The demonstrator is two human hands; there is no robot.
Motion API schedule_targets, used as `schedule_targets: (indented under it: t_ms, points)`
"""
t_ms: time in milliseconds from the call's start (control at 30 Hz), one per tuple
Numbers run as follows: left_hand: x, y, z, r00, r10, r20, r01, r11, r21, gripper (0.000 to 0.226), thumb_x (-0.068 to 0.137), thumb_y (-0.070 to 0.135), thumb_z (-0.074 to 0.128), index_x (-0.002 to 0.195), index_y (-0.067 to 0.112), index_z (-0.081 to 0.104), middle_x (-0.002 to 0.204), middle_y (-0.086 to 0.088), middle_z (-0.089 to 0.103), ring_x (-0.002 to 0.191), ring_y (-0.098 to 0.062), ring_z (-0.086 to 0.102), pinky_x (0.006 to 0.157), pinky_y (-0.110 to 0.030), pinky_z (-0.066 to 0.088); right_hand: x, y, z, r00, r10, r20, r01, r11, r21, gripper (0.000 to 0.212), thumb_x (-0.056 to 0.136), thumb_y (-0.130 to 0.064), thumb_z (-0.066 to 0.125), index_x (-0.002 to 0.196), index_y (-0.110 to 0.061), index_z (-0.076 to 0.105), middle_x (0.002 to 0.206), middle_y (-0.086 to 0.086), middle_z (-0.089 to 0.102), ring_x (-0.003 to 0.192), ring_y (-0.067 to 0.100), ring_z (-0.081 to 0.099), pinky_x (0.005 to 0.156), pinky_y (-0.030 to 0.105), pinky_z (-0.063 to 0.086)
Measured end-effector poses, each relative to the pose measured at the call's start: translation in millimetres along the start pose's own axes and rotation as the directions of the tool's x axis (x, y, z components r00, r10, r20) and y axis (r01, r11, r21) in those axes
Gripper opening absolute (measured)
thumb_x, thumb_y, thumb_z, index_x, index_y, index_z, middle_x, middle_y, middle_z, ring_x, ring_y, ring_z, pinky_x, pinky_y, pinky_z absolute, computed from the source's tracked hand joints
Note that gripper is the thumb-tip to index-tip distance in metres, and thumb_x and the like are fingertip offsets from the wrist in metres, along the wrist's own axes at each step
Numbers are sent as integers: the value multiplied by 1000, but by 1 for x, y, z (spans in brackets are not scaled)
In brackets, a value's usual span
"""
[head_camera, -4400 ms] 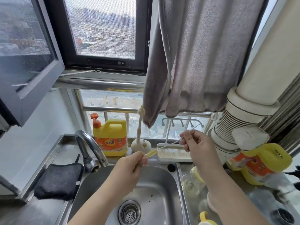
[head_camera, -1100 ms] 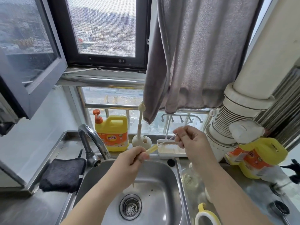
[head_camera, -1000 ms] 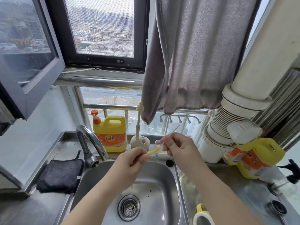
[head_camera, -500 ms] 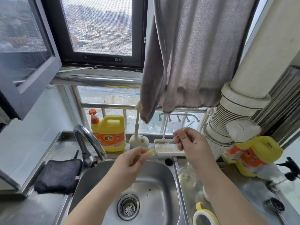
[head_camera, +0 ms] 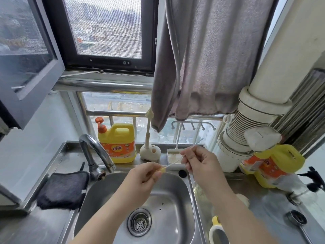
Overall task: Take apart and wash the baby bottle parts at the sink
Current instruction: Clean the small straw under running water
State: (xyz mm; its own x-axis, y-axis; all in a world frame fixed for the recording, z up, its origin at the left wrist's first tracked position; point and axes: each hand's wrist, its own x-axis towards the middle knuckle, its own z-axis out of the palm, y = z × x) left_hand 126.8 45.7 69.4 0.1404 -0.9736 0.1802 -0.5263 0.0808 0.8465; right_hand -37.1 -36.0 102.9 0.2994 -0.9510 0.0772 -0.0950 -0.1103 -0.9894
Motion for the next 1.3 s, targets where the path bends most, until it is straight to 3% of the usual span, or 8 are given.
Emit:
schedule_targets:
  t_ms: [100,200,500,667,900,1033,1167,1300]
  points:
    - [-1,-5,2,999,-54,-8,53,997,-50,9,89,23,62,85,32,62,78,16,66,76,-8,62,76,-32,53,1,1,-11,996,15,-90,-9,998,68,24,96,-18,51,79,-11,67,59,-5,58,52,4,46,54,14,43]
    - [-1,-3,8,997,-79,-7,78,995,-68,2,79,30,62,80,31,63,78,11,67,78,-14,64,78,-41,54,-9,12,-4,999,36,20,-36,999,9,22,96,-17,53,79,-12,67,60,-3,60,52,5,48,57,17,44]
    - [-3,-15,44,980,-188,63,189,982,-14,18,78,9,74,74,25,67,76,16,68,73,-2,61,71,-19,51,-36,46,-34,963,223,-149,-203,970,135,14,90,-9,61,79,-3,67,61,3,62,52,6,50,52,16,44]
    - [-7,-27,76,965,-216,150,212,976,38,16,78,12,75,77,26,67,80,7,68,78,-4,62,77,-25,52,-60,77,-60,904,344,-253,-307,936,174,9,88,-9,63,83,-4,66,61,2,66,55,8,56,55,19,49]
    - [1,-40,108,962,-143,233,106,981,164,33,81,12,72,69,39,57,78,12,61,77,-3,57,68,-14,42,-75,107,-83,844,444,-300,-405,895,185,3,87,-5,65,85,-5,65,63,5,68,54,8,60,52,20,50]
    - [2,-48,111,965,-90,248,25,967,252,10,81,10,72,79,19,68,73,17,54,70,3,49,64,-8,36,-74,111,-98,868,357,-345,-435,882,-183,10,83,-18,72,75,-21,66,68,-4,69,64,7,64,64,23,53]
    - [-2,-57,107,966,-75,248,3,960,279,9,80,5,71,79,13,69,73,22,49,66,9,47,63,-4,35,-70,111,-86,965,262,-28,-185,599,-779,10,90,-28,60,84,-28,67,89,-12,66,85,5,57,76,22,45]
    - [-5,-58,103,963,-59,264,-17,960,279,11,80,5,70,83,15,71,76,27,44,66,14,41,66,-2,36,-61,108,-47,943,266,200,27,538,-843,20,97,-29,48,103,-21,65,102,-3,64,97,16,55,83,30,42]
